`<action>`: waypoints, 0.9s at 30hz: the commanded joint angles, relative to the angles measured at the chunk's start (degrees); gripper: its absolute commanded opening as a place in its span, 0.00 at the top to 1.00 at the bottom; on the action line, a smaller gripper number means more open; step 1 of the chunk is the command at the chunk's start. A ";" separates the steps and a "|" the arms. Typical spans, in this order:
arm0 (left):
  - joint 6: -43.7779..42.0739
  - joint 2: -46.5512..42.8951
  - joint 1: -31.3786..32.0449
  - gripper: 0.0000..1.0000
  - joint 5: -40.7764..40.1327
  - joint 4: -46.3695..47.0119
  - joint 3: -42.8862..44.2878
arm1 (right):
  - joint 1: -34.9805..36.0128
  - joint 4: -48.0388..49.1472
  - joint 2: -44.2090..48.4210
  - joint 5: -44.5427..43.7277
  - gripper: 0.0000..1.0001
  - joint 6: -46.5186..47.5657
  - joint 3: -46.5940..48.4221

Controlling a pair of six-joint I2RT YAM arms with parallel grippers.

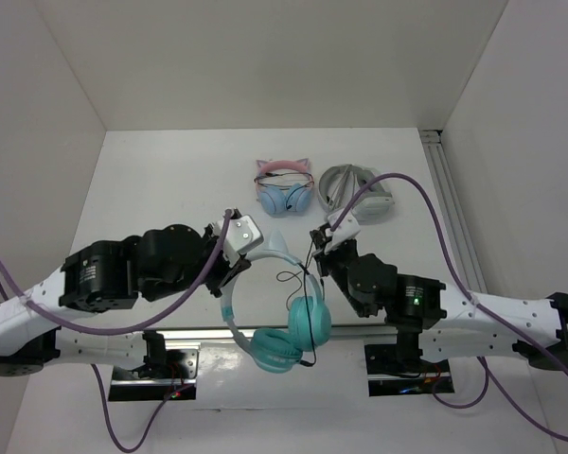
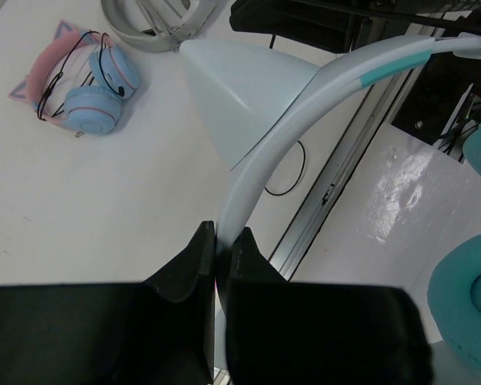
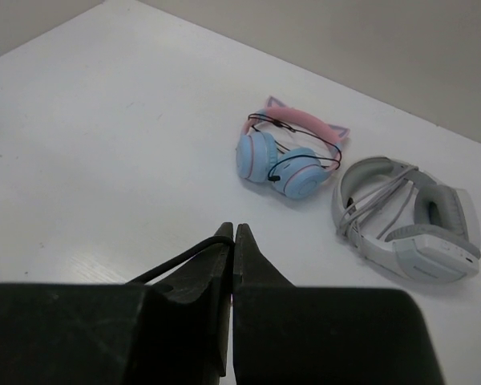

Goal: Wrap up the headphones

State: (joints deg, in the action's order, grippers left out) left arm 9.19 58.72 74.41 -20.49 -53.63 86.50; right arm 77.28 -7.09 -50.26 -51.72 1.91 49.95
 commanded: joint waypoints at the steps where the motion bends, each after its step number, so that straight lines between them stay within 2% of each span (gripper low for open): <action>1: 1.97 -2.03 0.38 1.00 3.62 7.74 2.89 | -1.42 2.25 1.66 3.10 1.00 -0.42 -0.91; 7: 5.04 -4.05 0.38 1.00 2.22 12.74 2.36 | -1.43 7.78 4.20 13.29 0.99 0.19 -6.53; 11: 7.76 -6.25 0.38 1.00 1.69 18.11 0.17 | -1.43 14.37 7.45 27.07 0.91 2.39 -11.71; 13: 8.38 -6.78 0.38 1.00 1.68 18.73 0.16 | -1.43 19.47 8.68 30.35 0.86 2.39 -14.61; 14: 9.00 -6.78 0.38 1.00 1.68 18.73 0.77 | -1.95 23.84 8.69 32.46 0.80 1.79 -15.58; 19: 11.37 -5.46 0.38 1.00 1.07 21.28 2.01 | -4.23 36.69 3.77 35.81 0.70 -1.29 -21.12; 21: 12.69 -7.20 0.38 1.00 -1.47 23.38 0.52 | -6.78 42.74 1.06 39.32 0.60 -3.84 -23.40; 25: 15.76 -10.19 0.38 1.00 -7.18 26.11 -2.21 | -10.82 49.97 -3.35 44.51 0.59 -8.23 -26.03; 27: 18.22 -12.91 0.38 1.00 -13.06 26.73 -3.78 | -11.53 52.00 -5.45 46.01 0.59 -9.55 -26.58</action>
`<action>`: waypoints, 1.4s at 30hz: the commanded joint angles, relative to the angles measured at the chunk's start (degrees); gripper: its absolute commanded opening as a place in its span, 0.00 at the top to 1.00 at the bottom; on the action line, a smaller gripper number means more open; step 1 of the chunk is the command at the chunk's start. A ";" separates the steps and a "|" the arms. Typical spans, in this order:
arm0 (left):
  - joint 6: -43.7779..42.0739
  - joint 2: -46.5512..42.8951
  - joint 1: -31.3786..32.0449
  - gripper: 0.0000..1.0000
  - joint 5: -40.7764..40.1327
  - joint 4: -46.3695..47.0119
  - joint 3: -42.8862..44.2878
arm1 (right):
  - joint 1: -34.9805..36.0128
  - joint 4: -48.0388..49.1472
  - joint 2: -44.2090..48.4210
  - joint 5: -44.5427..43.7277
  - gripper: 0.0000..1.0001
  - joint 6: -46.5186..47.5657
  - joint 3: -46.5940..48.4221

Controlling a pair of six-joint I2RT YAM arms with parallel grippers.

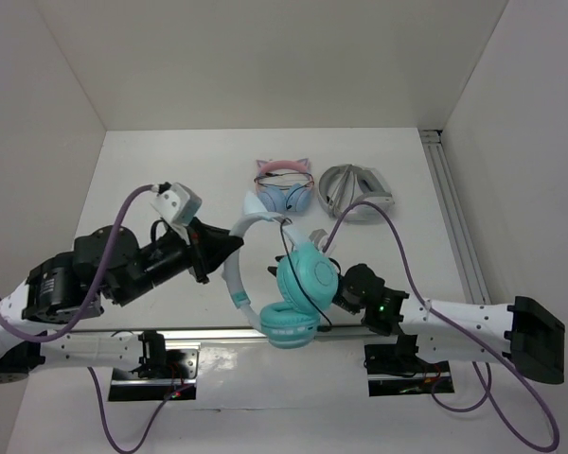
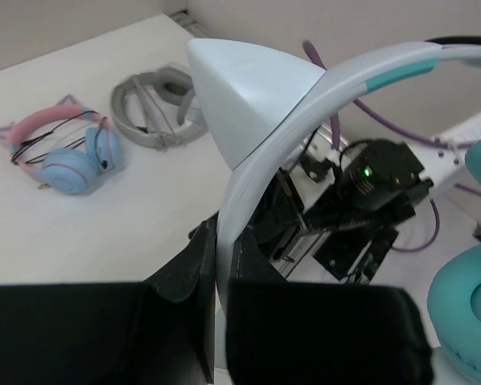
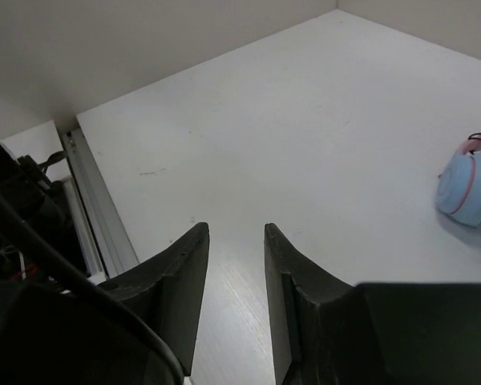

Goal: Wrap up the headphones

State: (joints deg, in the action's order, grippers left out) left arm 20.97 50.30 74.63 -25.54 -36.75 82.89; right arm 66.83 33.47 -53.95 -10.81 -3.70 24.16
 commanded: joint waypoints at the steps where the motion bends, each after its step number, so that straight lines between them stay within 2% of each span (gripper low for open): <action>1: 7.15 -5.30 0.16 1.00 -9.86 9.86 -0.19 | -1.09 13.09 -2.38 5.10 0.59 -3.94 -2.18; 6: 10.57 -8.12 0.16 1.00 -24.80 10.39 -1.95 | -1.09 19.51 -5.10 10.18 0.60 -7.97 -5.88; 12: 11.99 -5.93 0.16 1.00 -34.91 8.11 0.33 | -1.09 28.13 -9.41 13.26 0.77 -12.02 -11.24; 13: 12.77 -5.92 0.16 1.00 -35.97 7.06 0.95 | -1.09 29.62 -10.46 13.27 0.84 -12.03 -11.76; 15: 13.57 -4.08 0.16 1.00 -39.13 5.47 1.57 | -0.56 30.16 -11.25 13.27 0.91 -12.55 -11.77; 16: 16.01 -4.07 0.16 1.00 -40.54 4.33 2.18 | -0.56 30.16 -11.26 13.27 0.92 -12.56 -11.77; 19: 16.03 -2.76 0.16 1.00 -42.57 2.48 2.71 | 0.84 30.16 -11.79 12.49 1.00 -12.56 -11.77; 23: 18.92 -0.57 0.16 1.00 -48.71 -2.43 5.07 | 1.38 29.46 -11.79 12.65 1.00 -11.94 -12.30; 26: 16.92 0.23 0.16 1.00 -53.29 -4.20 5.61 | 3.38 27.62 -10.65 13.44 1.00 -11.94 -12.30; 30: 13.40 0.85 0.16 1.00 -59.35 -3.60 4.04 | 6.90 17.79 -4.42 12.84 1.00 -11.94 -10.64; 31: 11.31 0.85 0.16 1.00 -63.10 -1.33 2.73 | 8.04 15.85 -3.36 12.83 1.00 -11.94 -9.93; 33: -14.09 -1.86 0.16 1.00 -65.51 29.58 -7.70 | 12.43 10.05 -1.16 9.68 1.00 -10.19 -7.31; 34: -23.25 -4.83 -1.14 1.00 -65.51 41.73 -11.84 | 14.19 8.20 -1.15 8.62 1.00 -9.49 -6.16; 35: -30.22 -5.82 -1.76 1.00 -65.51 49.42 -16.58 | 17.34 4.79 -1.15 6.26 1.00 -8.26 -4.93; 36: -29.24 -6.44 -1.77 1.00 -65.51 50.45 -16.62 | 18.94 3.37 -1.15 4.85 1.00 -7.64 -2.48; 38: -24.17 -6.45 -2.30 1.00 -65.51 45.56 -16.62 | 22.71 0.82 -2.55 1.25 1.00 -6.24 0.26; 42: -26.07 -1.55 -2.30 1.00 -65.51 42.92 -14.70 | 27.64 -6.64 -10.00 -5.60 1.00 -4.21 8.16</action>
State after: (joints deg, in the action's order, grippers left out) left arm -1.54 47.07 72.51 -84.66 -4.54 64.97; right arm 91.59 34.63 -60.29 -8.80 -10.87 27.44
